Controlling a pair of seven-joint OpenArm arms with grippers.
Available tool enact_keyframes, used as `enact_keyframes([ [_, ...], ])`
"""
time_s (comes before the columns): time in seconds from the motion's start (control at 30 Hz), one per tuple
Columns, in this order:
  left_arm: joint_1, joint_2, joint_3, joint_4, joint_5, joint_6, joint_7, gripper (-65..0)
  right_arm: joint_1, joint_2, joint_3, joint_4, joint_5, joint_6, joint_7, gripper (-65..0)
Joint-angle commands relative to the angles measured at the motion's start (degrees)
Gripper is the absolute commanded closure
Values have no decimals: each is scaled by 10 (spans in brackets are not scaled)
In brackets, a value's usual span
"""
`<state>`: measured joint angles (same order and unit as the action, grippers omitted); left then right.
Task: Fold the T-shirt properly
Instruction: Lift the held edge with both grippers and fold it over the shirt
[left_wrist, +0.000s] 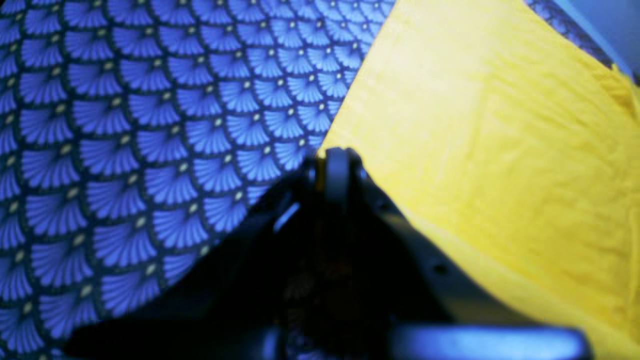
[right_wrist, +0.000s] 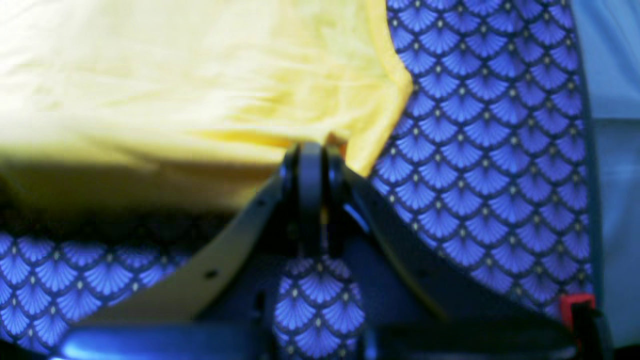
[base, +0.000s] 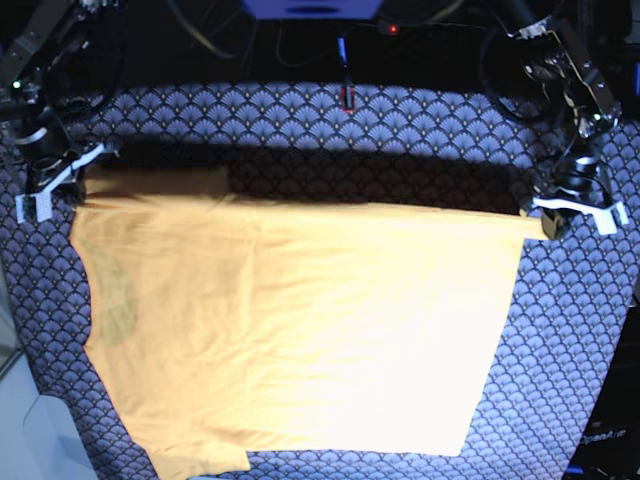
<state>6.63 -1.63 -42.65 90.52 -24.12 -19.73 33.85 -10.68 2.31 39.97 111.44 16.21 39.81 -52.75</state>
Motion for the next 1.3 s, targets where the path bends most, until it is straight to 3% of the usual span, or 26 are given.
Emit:
enact_keyframes([
  [0.0,-14,-10,-1,11,9,-2,-17,0,16,9,2,9,5,2,7,0],
  [0.23,-69,-7,-1,2,95,-2,-17,0,64,26,-19,7,4,2,-27,0],
  [0.47,-132,-11,1,-35,164,-3,-17,0,98,42,-83,-19,4,2,-20,0],
  [0.73,-171,-11,61,-60,221,-4,-19,0,171,76,-99,-88,4,2,-20,0],
  [1.0,-195,-14,81,-84,230,-3,-21,0,227,116,-99,-157,4,2,-20,0],
  [1.27,-210,-38,144,-97,230,-3,-22,0,258,119,-125,-178,4,2,-18,0],
])
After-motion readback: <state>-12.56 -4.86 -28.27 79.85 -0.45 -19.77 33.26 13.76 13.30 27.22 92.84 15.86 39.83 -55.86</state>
